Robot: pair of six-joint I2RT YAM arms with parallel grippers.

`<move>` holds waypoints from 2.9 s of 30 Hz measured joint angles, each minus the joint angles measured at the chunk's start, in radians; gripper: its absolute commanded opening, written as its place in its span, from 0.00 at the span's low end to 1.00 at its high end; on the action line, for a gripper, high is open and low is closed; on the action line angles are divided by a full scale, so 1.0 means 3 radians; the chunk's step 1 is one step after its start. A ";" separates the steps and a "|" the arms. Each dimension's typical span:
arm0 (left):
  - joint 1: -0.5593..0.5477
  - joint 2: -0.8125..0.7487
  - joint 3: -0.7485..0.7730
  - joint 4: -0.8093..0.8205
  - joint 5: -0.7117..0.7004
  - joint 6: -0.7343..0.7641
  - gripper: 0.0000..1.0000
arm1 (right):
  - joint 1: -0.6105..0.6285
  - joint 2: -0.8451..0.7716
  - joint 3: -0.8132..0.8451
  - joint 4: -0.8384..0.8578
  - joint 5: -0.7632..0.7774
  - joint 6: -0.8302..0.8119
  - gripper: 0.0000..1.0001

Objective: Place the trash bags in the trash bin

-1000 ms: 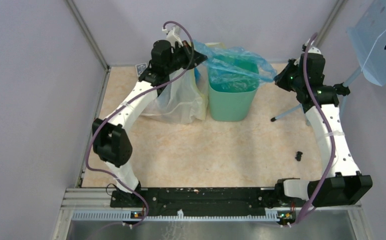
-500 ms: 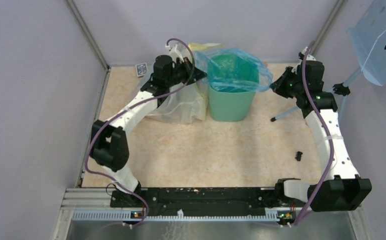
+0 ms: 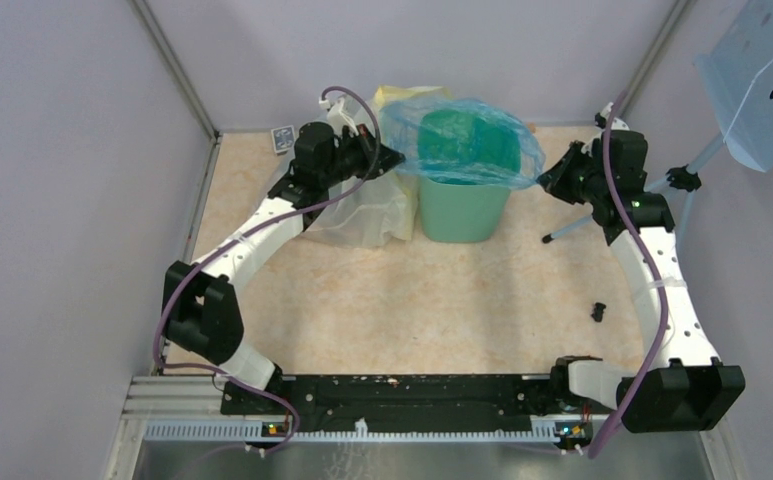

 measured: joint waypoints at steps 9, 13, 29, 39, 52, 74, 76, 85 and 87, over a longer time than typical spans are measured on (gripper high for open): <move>0.0009 0.0005 -0.0443 0.0013 0.0128 -0.0094 0.00 | 0.0000 -0.0009 -0.0381 0.0125 0.0083 0.0014 0.00; 0.0009 0.0098 -0.0393 0.0076 0.0132 -0.0090 0.00 | 0.0000 0.0111 -0.0364 0.0296 0.0177 0.0031 0.00; 0.0011 0.0210 -0.0233 0.0058 0.0294 -0.0024 0.00 | 0.0000 -0.0276 -0.0315 0.0415 0.0315 -0.0051 0.40; 0.0011 0.0074 -0.0245 0.0053 0.0328 -0.0013 0.00 | 0.0000 -0.0394 -0.0618 0.0655 0.0020 0.0151 0.47; 0.0011 0.0074 -0.0264 -0.0223 0.0313 0.0061 0.00 | -0.0004 -0.0006 -0.0618 0.0726 -0.0033 0.0318 0.00; 0.0011 0.0348 0.0071 -0.0456 0.0112 0.0359 0.45 | -0.0160 0.0324 -0.0680 0.0852 0.0107 0.0226 0.28; 0.0011 0.0362 0.0154 -0.0478 0.0057 0.0387 0.53 | -0.0159 0.0320 -0.0604 0.0833 0.0144 0.0172 0.37; 0.0011 0.0058 0.0136 -0.0894 -0.0774 0.0439 0.86 | -0.0153 0.0094 -0.0139 0.0572 0.0285 -0.0192 0.48; 0.0013 -0.0090 0.0090 -0.0988 -0.0950 0.0436 0.85 | -0.0112 0.0092 -0.0004 0.0481 0.0319 -0.0243 0.48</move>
